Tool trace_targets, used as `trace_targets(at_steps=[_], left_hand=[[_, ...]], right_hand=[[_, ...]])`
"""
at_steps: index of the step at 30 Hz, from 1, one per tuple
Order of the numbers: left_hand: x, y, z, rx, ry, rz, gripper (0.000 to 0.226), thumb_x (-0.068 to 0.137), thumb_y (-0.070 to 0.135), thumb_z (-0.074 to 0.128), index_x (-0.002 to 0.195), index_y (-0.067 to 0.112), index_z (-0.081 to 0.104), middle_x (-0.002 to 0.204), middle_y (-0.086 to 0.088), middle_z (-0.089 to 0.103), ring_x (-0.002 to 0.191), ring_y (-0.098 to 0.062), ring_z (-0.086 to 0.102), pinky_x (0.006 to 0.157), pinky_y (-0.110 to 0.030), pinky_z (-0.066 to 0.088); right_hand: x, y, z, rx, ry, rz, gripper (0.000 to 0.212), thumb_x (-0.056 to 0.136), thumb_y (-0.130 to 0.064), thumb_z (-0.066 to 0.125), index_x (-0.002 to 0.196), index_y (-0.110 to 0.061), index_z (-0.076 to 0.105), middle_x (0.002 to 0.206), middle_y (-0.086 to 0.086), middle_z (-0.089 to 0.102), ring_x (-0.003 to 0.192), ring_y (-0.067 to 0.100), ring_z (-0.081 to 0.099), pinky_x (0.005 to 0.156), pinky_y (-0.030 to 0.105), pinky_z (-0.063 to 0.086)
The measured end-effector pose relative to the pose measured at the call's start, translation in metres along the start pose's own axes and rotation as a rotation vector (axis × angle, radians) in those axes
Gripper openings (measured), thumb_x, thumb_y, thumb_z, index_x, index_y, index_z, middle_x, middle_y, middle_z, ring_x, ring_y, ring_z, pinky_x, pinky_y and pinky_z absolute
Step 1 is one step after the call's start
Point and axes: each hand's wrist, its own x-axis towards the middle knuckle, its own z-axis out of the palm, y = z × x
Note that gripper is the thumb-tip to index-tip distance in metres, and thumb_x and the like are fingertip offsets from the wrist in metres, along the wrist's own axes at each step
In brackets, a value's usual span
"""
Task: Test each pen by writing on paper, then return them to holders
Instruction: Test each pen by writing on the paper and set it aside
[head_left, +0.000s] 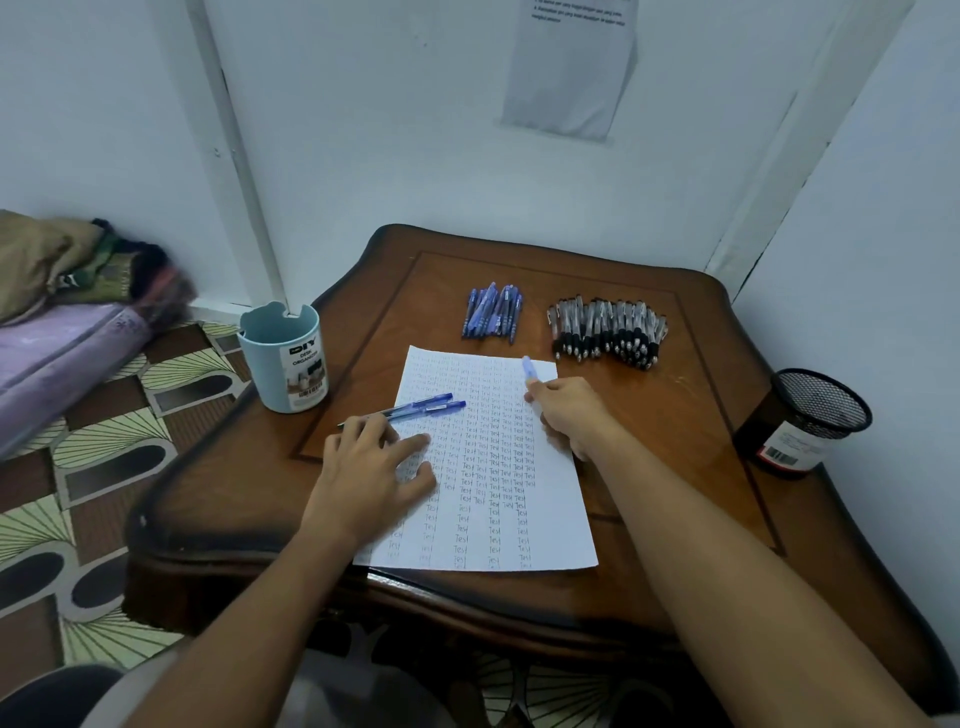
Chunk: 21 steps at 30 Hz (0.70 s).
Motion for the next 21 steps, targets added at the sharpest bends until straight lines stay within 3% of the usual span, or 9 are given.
trace_targets(at_steps=[3,5,7,9,15,18,21], left_hand=[[0.0,0.0,0.0,0.006,-0.005,-0.001,0.049,0.083,0.057,0.042,0.117,0.036,0.07,0.093,0.009,0.042,0.098,-0.015,0.04,0.083,-0.037,0.033],[0.0,0.0,0.0,0.002,-0.01,-0.003,0.05,0.083,0.057,0.041,0.117,0.036,0.07,0.093,0.009,0.042,0.099,-0.016,0.04,0.084,-0.037,0.034],[0.0,0.0,0.0,-0.001,-0.006,-0.004,0.05,0.083,0.057,0.041,0.117,0.036,0.07,0.093,0.009,0.042,0.099,-0.016,0.04,0.085,-0.039,0.035],[0.001,-0.001,0.0,0.004,-0.008,-0.005,0.05,0.083,0.058,0.04,0.117,0.036,0.07,0.092,0.009,0.041,0.099,-0.015,0.039,0.086,-0.039,0.035],[-0.002,0.0,0.0,0.002,-0.013,-0.006,0.053,0.083,0.059,0.038,0.119,0.035,0.069,0.093,0.009,0.04,0.098,-0.013,0.036,0.085,-0.036,0.032],[-0.001,0.001,-0.001,0.007,-0.018,-0.006,0.054,0.083,0.059,0.037,0.12,0.036,0.068,0.093,0.009,0.04,0.098,-0.012,0.035,0.084,-0.036,0.031],[0.001,0.0,-0.001,0.004,-0.018,-0.012,0.053,0.082,0.059,0.038,0.119,0.036,0.069,0.094,0.009,0.041,0.099,-0.013,0.036,0.085,-0.037,0.033]], right_hand=[[0.002,-0.007,-0.006,-0.041,-0.085,0.075,0.041,0.099,-0.043,0.057,0.082,-0.007,0.048,0.059,0.006,0.037,0.044,0.015,0.026,0.042,0.021,0.024],[-0.003,-0.008,-0.014,0.062,-0.196,0.138,0.029,0.102,-0.028,0.056,0.084,-0.013,0.039,0.063,0.006,0.036,0.048,0.012,0.023,0.039,0.018,0.021],[-0.01,-0.004,-0.022,0.184,-0.255,0.145,0.017,0.104,-0.008,0.049,0.096,-0.015,0.036,0.067,0.012,0.048,0.05,0.011,0.029,0.035,0.018,0.025],[-0.016,0.004,-0.029,0.296,-0.291,0.137,0.021,0.103,0.002,0.044,0.105,-0.018,0.038,0.077,0.02,0.057,0.049,0.011,0.038,0.037,0.019,0.031],[-0.027,0.021,-0.035,0.469,-0.375,0.078,0.021,0.106,-0.004,0.039,0.121,-0.008,0.053,0.085,0.018,0.064,0.049,0.01,0.044,0.041,0.018,0.036],[-0.03,0.023,-0.033,0.578,-0.415,0.065,0.026,0.107,-0.016,0.038,0.125,-0.01,0.057,0.101,0.022,0.071,0.064,0.018,0.053,0.059,0.03,0.043],[-0.033,0.03,-0.032,0.709,-0.502,0.047,0.038,0.098,-0.018,0.037,0.128,-0.006,0.058,0.115,0.021,0.07,0.076,0.022,0.053,0.069,0.035,0.04]])
